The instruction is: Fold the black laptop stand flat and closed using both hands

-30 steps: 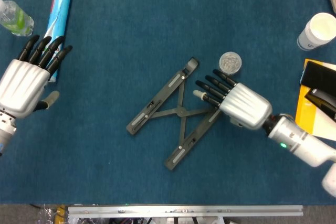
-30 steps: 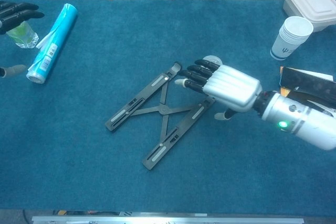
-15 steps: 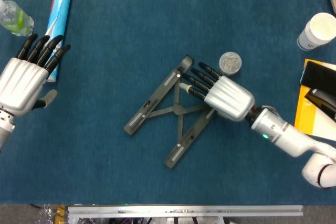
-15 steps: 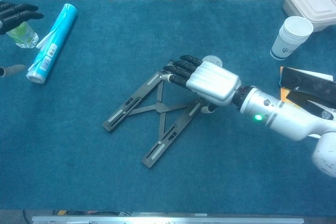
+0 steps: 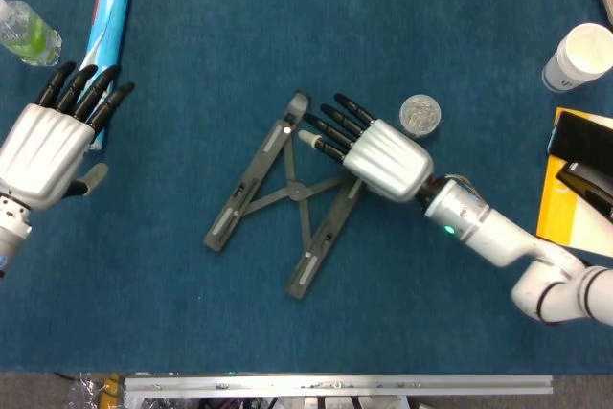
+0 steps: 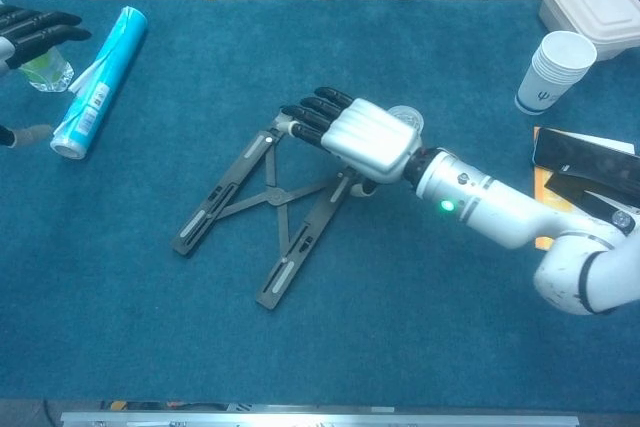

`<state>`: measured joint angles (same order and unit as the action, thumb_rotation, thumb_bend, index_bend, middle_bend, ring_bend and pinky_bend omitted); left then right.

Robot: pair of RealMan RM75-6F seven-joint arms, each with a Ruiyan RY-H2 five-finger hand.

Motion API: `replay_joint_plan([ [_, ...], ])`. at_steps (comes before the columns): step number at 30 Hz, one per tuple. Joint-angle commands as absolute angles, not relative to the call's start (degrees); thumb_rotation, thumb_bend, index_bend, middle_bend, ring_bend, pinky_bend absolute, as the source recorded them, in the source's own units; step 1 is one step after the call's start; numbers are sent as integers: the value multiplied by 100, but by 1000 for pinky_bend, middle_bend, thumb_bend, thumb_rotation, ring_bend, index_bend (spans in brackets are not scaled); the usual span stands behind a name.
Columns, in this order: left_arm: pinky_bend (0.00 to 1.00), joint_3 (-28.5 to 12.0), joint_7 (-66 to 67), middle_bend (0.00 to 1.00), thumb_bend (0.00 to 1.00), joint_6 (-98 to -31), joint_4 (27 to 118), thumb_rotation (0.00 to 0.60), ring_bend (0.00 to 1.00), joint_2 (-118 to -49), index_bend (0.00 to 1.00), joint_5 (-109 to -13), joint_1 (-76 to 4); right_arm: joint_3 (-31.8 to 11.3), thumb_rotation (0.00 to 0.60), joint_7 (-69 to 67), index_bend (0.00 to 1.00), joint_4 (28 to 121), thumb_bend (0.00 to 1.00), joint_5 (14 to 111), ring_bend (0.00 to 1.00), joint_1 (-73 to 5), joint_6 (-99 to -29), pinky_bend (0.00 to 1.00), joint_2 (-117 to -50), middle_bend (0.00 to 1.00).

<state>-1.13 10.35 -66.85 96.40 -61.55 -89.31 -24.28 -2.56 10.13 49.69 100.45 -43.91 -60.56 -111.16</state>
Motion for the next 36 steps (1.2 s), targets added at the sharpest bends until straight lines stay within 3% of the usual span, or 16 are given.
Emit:
replay_joint_plan([
  [1,5,-102,1034,1,256,-6674,9645,600,0,-6150,17,-8925,-2428,-348,600,928,0,4669,0,10000,0,-4585,-6040,38,-11353,0],
  [10,5,-95,1024,1,256,-6560,9568,600,0,-6134,17,-8927,-2511,-399,600,662,0,4300,0,9924,0,-4808,-6208,38,-11603,0],
  [18,5,14,732,0,255,-6324,8990,600,0,-6292,0,-9526,-2873,-216,600,781,0,5347,0,10119,0,-4632,-6831,38,-10796,0],
  [28,3,242,616,0,239,-5675,8416,600,0,-6738,0,-10007,-3438,41,600,1355,0,6417,0,10267,0,-4422,-6991,34,-10111,0],
  [36,0,292,609,0,224,-5450,8197,487,0,-7145,0,-9985,-3642,139,600,1475,0,6264,0,10326,0,-4458,-6818,16,-10273,0],
])
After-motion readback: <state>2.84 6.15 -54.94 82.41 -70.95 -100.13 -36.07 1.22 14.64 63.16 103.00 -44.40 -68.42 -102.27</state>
